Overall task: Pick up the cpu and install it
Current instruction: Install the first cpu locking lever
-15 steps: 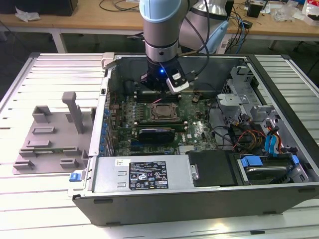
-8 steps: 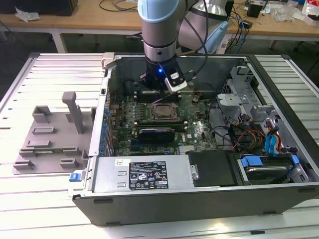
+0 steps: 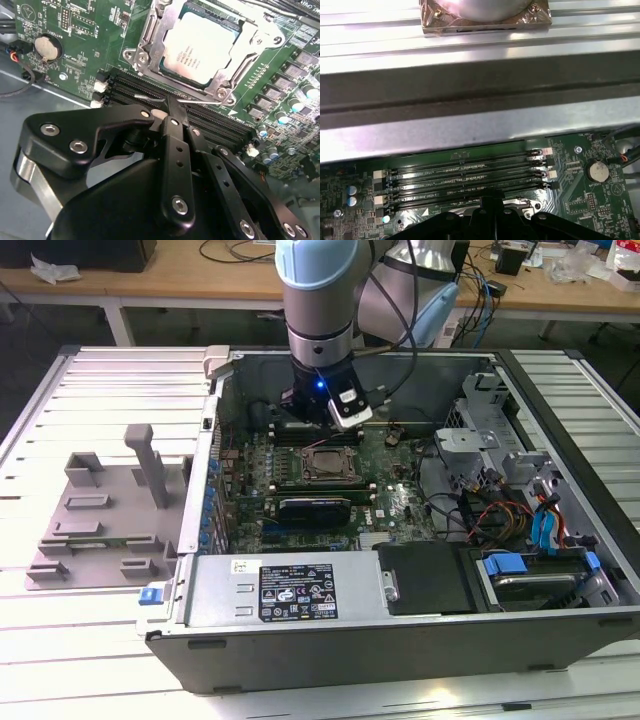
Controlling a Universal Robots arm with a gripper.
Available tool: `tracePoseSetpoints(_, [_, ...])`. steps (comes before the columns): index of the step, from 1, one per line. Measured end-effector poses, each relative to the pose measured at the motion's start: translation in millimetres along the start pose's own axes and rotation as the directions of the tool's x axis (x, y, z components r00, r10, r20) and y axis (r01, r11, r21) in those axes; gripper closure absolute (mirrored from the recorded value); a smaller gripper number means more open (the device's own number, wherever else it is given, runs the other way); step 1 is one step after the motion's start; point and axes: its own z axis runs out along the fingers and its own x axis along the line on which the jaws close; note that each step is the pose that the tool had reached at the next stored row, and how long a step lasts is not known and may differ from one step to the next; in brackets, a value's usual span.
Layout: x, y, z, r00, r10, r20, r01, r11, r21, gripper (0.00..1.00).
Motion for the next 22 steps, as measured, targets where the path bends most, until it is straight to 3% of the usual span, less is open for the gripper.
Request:
tracePoseSetpoints(5, [0.1, -0.9, 5.1, 1.0, 0.007, 0.0023, -0.007, 1.0, 0.006, 0.89])
tracePoseSetpoints(8, [-1.0, -1.3, 7.7, 0.9991, 0.039, 0.0128, -0.04, 0.9987, 0.0306, 0.89])
tracePoseSetpoints(13, [-2.2, -1.2, 9.4, 0.9961, 0.085, 0.0257, -0.086, 0.995, 0.0509, 0.89])
tracePoseSetpoints(22, [-1.2, 6.8, 10.4, 0.9959, 0.087, 0.0263, -0.088, 0.9948, 0.0519, 0.89])
